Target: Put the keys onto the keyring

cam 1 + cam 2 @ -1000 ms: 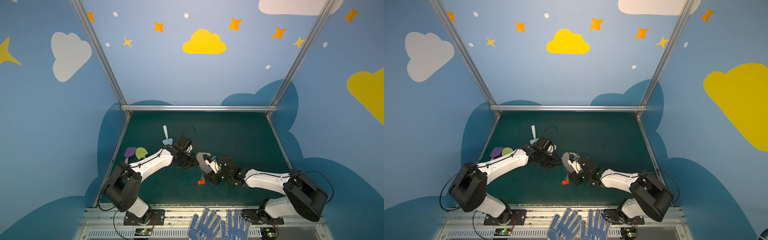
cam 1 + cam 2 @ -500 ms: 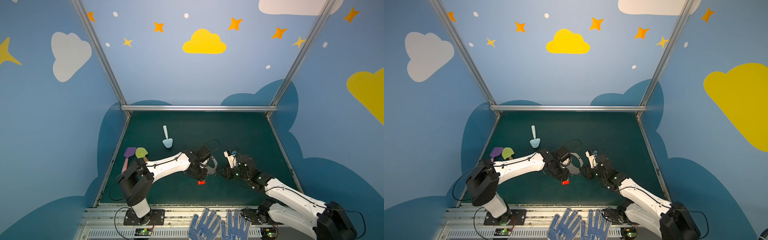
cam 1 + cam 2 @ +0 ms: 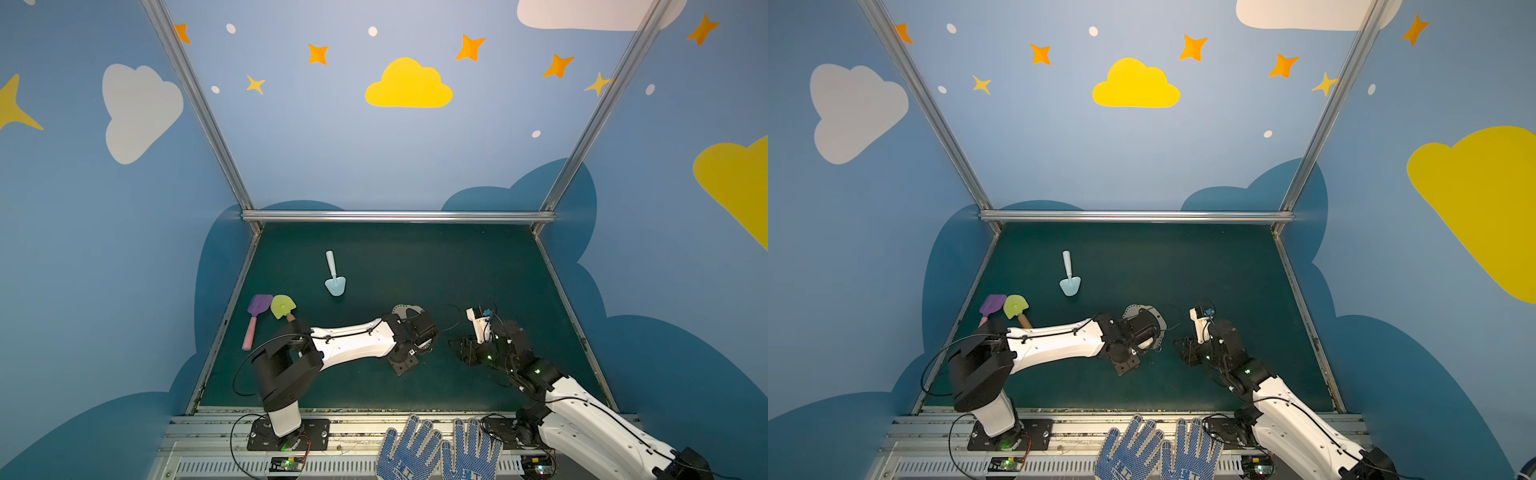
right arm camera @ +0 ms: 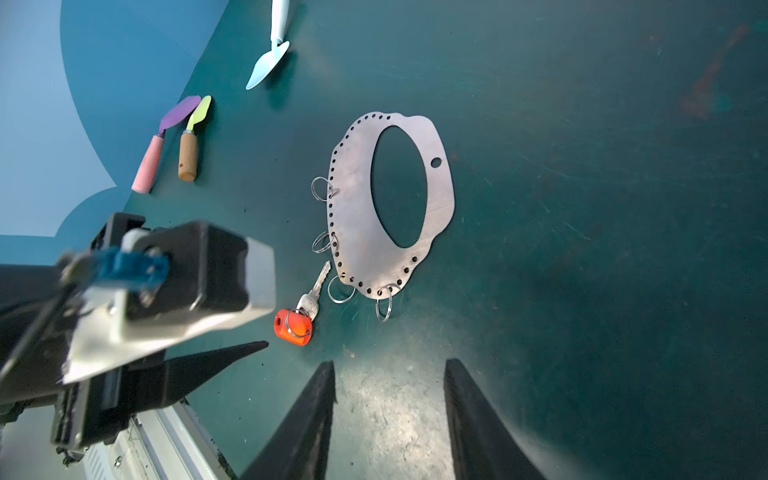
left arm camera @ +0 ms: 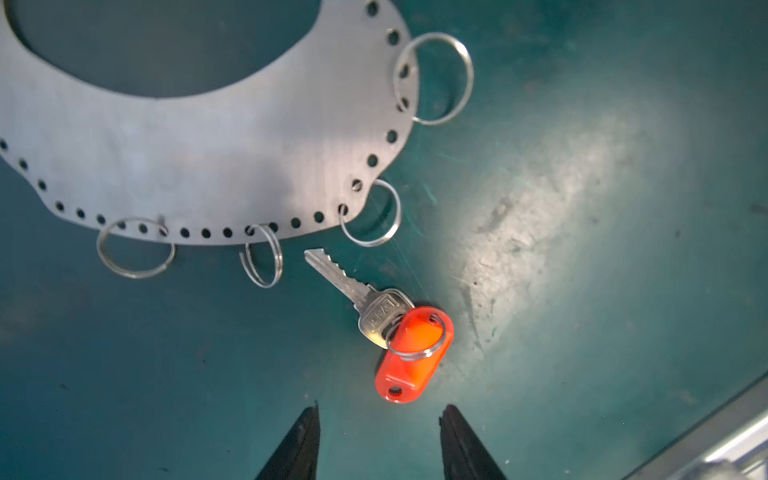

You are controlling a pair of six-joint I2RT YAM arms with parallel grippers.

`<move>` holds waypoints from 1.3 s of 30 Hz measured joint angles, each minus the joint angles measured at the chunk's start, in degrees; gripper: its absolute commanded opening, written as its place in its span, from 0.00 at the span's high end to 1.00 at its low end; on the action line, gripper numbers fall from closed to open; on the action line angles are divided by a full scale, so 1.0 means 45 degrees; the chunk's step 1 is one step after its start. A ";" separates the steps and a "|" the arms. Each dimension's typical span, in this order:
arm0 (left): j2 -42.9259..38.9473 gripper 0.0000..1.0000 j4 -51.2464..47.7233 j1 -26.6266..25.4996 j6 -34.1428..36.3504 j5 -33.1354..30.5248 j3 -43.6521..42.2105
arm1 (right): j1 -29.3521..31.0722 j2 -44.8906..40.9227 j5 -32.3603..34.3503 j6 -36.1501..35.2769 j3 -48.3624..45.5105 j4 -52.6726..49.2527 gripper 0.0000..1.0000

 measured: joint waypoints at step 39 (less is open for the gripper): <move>0.0636 0.96 0.1443 0.0345 0.3147 0.0957 -0.0112 | -0.0578 -0.0607 -0.0631 0.0194 -0.0287 -0.0010 0.57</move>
